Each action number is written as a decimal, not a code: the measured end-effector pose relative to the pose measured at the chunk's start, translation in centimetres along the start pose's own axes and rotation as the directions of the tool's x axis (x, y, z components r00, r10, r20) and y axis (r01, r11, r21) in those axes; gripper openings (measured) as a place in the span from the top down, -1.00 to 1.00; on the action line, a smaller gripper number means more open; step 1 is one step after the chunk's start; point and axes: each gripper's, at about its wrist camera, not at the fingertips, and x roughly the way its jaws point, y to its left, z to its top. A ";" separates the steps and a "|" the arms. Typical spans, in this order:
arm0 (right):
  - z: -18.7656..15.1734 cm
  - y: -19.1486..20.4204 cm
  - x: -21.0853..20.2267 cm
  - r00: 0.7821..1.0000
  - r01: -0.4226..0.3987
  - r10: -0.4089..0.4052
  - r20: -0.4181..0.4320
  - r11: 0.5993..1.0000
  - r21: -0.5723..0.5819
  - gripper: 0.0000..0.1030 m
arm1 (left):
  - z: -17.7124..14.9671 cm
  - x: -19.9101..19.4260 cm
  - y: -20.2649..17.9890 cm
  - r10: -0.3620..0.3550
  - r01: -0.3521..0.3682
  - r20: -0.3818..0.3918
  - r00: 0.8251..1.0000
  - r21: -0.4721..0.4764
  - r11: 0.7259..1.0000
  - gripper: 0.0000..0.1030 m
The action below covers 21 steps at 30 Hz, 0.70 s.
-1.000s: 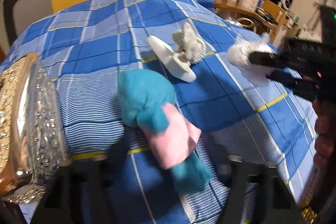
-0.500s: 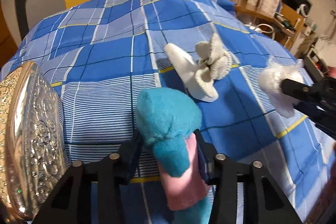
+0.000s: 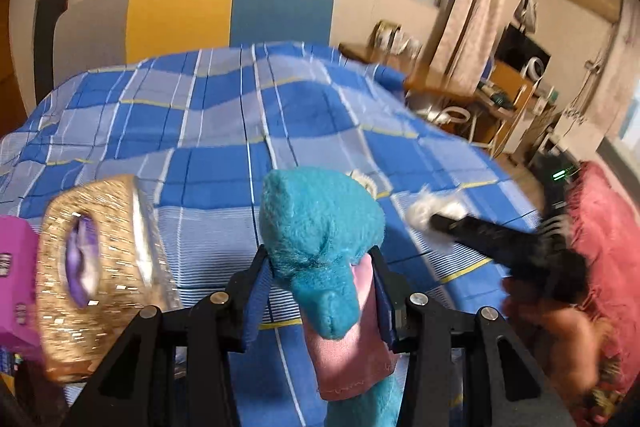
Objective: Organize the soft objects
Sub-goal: 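Carry the teal plush into the gold tray and open the left gripper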
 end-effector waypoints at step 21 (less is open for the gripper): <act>-0.3 0.3 -0.5 0.999 0.042 -0.041 0.036 0.998 -0.046 0.27 | -0.5 -22.1 16.6 0.152 -0.138 0.220 0.963 -0.078 0.987 0.10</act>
